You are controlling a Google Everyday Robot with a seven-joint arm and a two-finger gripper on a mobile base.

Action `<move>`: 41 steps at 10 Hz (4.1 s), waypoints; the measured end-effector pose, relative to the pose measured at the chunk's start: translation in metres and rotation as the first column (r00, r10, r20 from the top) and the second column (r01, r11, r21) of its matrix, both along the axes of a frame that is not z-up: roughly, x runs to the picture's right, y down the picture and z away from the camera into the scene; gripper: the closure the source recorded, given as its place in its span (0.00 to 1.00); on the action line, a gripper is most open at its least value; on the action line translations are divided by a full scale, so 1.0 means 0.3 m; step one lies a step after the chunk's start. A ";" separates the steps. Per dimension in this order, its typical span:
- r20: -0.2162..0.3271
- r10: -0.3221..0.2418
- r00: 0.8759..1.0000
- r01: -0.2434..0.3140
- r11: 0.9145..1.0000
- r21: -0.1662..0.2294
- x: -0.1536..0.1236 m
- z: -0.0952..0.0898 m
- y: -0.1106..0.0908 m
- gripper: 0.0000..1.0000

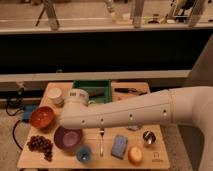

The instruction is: Place grapes in purple bowl

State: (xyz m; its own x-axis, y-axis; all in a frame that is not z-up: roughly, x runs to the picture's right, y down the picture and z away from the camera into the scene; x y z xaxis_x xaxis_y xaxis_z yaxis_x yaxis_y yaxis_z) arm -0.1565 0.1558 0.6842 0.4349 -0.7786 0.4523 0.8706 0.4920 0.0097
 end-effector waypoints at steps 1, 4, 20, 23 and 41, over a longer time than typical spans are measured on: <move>0.032 -0.079 0.996 0.079 0.997 -0.011 -0.037 0.014 -0.019 0.65; 0.133 -0.295 0.946 0.299 0.954 -0.016 -0.217 0.055 -0.054 0.35; 0.540 -0.775 0.328 0.819 0.518 0.246 -0.667 0.186 0.266 0.20; 0.556 -0.771 0.311 0.814 0.518 0.263 -0.694 0.231 0.319 0.20; 0.553 -0.776 0.304 0.808 0.518 0.282 -0.661 0.292 0.367 0.96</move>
